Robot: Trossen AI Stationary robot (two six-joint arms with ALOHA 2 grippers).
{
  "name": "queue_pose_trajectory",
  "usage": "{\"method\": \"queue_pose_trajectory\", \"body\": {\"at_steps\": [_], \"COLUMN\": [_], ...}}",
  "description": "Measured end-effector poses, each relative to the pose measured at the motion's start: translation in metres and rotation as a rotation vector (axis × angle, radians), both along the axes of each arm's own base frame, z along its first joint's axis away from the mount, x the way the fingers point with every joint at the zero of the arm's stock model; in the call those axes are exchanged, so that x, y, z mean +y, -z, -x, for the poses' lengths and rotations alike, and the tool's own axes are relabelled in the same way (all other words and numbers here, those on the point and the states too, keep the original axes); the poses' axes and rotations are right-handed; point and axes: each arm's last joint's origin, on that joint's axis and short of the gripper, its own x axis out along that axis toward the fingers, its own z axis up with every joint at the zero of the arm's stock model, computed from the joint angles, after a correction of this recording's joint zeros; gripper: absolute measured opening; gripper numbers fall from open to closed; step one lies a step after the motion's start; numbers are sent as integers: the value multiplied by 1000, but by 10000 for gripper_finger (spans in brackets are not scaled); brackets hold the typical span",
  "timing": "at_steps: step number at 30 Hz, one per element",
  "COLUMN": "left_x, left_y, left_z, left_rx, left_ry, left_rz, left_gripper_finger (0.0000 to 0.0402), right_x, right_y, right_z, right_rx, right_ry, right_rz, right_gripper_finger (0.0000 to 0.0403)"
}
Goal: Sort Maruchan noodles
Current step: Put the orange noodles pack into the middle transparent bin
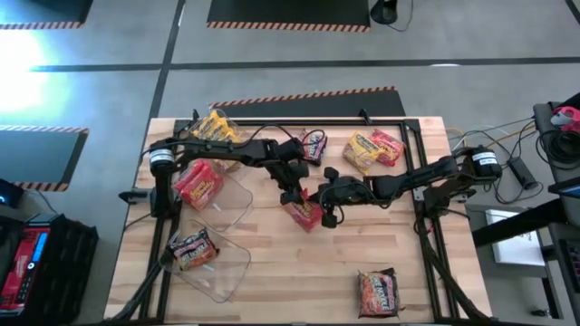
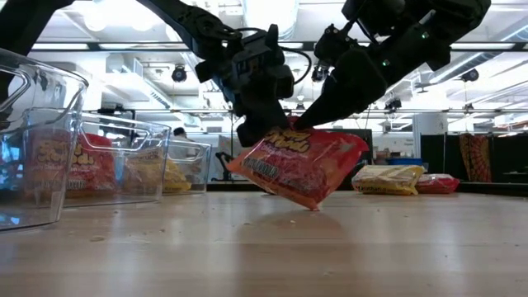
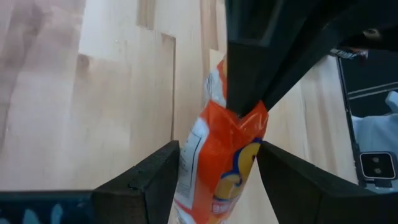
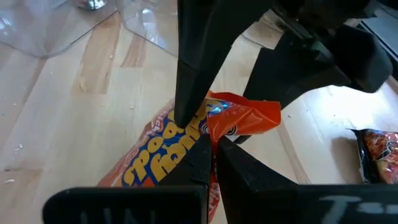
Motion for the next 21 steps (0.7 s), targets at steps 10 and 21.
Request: {"method": "queue_pose_trajectory", "body": {"at_steps": [10,21], "left_x": [0,0], "left_y": [0,0], "left_z": [0,0], "left_rx": [-14,-25], "left_ry": [23,39], "left_rz": [-18,-24], "left_gripper_finger": [155,85], "right_x": [0,0], "right_y": [0,1], "right_z": [0,2], "right_rx": [1,23], "right_ry": [-9,5], "right_rz": [3,-47], "right_gripper_finger": [8,21]}}
